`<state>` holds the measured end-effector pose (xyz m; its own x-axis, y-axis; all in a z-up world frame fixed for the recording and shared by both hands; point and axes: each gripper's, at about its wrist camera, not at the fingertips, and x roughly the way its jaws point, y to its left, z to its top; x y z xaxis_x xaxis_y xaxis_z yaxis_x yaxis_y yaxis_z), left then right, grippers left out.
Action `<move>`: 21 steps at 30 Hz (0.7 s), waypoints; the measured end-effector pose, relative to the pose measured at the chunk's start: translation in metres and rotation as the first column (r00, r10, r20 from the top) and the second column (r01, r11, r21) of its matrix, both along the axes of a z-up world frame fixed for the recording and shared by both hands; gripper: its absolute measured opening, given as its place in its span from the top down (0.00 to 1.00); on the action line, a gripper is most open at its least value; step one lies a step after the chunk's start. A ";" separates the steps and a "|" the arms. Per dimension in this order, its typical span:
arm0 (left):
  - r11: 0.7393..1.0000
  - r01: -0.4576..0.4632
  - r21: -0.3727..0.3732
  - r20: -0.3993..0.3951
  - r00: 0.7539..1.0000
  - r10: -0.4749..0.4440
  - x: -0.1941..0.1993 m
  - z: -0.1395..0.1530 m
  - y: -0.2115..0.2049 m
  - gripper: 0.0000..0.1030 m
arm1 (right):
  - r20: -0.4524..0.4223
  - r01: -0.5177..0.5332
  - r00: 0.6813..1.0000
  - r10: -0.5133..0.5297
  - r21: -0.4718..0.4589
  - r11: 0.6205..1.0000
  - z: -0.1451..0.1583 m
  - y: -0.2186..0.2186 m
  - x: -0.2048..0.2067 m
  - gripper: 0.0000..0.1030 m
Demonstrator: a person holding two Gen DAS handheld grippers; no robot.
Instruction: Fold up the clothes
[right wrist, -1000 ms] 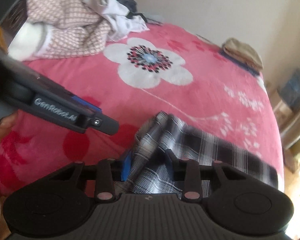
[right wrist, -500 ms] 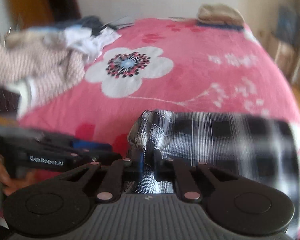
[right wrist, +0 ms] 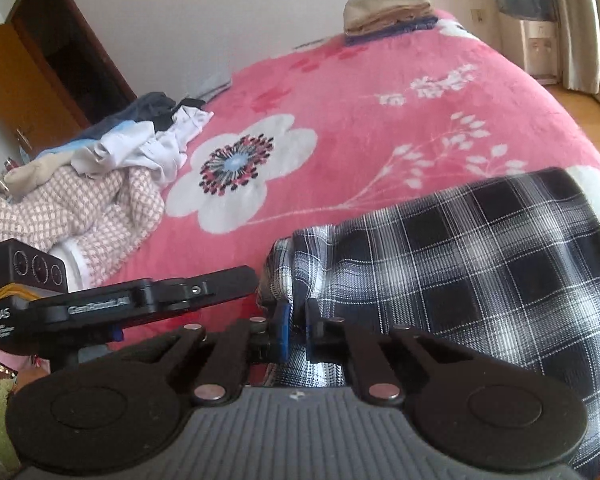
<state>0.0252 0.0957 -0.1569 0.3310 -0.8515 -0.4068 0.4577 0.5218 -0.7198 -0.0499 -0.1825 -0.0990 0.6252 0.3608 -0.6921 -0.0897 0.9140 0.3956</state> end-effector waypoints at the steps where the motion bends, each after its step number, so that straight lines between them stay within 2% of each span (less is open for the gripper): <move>1: 1.000 -0.003 0.027 0.004 1.000 0.003 0.000 -0.001 -0.002 0.77 | 0.007 0.004 1.000 -0.004 0.007 1.000 0.001 -0.001 -0.001 0.93; 9: 0.999 0.009 0.051 -0.042 0.999 -0.007 0.001 -0.007 0.000 0.77 | 0.022 0.037 0.999 -0.038 0.043 0.998 0.004 -0.013 -0.002 0.93; 12: 0.998 0.018 0.058 -0.059 0.998 -0.014 0.002 -0.009 -0.001 0.72 | 0.020 0.045 0.999 -0.046 0.059 0.997 0.002 -0.016 -0.002 0.93; 17: 0.997 0.032 0.071 -0.088 0.996 -0.026 0.002 -0.012 -0.001 0.69 | 0.022 0.046 0.999 -0.048 0.073 0.996 0.001 -0.018 -0.002 0.93; 21: 0.996 0.039 0.079 -0.075 0.997 -0.034 0.003 -0.013 -0.011 0.70 | 0.024 0.046 0.999 -0.048 0.077 0.996 0.001 -0.018 -0.003 0.93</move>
